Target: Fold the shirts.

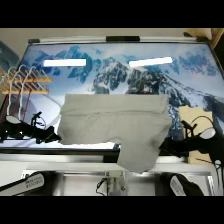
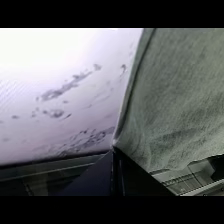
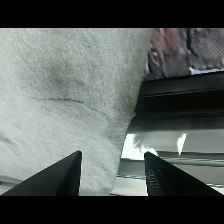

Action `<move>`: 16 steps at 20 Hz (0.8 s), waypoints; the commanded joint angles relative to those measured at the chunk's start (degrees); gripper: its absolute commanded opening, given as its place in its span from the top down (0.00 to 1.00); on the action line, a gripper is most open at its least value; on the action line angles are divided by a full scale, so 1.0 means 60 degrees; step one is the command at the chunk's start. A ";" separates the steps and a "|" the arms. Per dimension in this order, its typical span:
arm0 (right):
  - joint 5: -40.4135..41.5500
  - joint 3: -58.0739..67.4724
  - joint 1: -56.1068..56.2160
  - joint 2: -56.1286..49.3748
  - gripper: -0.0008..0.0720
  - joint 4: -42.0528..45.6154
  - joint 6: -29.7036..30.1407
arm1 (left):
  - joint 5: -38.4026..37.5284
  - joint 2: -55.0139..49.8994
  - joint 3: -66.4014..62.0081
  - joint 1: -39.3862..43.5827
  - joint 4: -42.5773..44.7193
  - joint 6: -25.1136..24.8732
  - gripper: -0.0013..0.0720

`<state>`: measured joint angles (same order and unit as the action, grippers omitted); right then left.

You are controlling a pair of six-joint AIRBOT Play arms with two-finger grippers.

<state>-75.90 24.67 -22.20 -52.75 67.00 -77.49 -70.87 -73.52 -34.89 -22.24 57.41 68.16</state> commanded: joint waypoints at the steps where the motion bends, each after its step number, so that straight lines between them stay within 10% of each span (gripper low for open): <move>1: 0.0379 -0.0204 0.1209 -0.0007 0.31 0.0426 -0.0765 | -0.0004 0.0007 -0.0011 0.0000 -0.0011 -0.0007 0.93; 8: 0.0772 -0.0204 0.2823 -0.1107 0.31 0.0594 -0.1621 | 0.0033 0.0007 -0.0011 0.0000 -0.0007 -0.0011 0.93; 12: 0.1279 -0.0095 0.3377 -0.1319 0.87 0.0590 -0.2142 | 0.0248 0.0007 -0.0029 0.0000 -0.0015 -0.0160 0.93; 16: 0.0375 0.1807 0.3370 -0.0681 0.88 0.0685 -0.1523 | -0.0222 0.0350 -0.1235 0.0000 -0.0025 -0.0787 0.93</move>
<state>-69.19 28.82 -2.74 -58.74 71.64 -87.74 -70.57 -72.66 -38.06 -22.24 57.36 65.47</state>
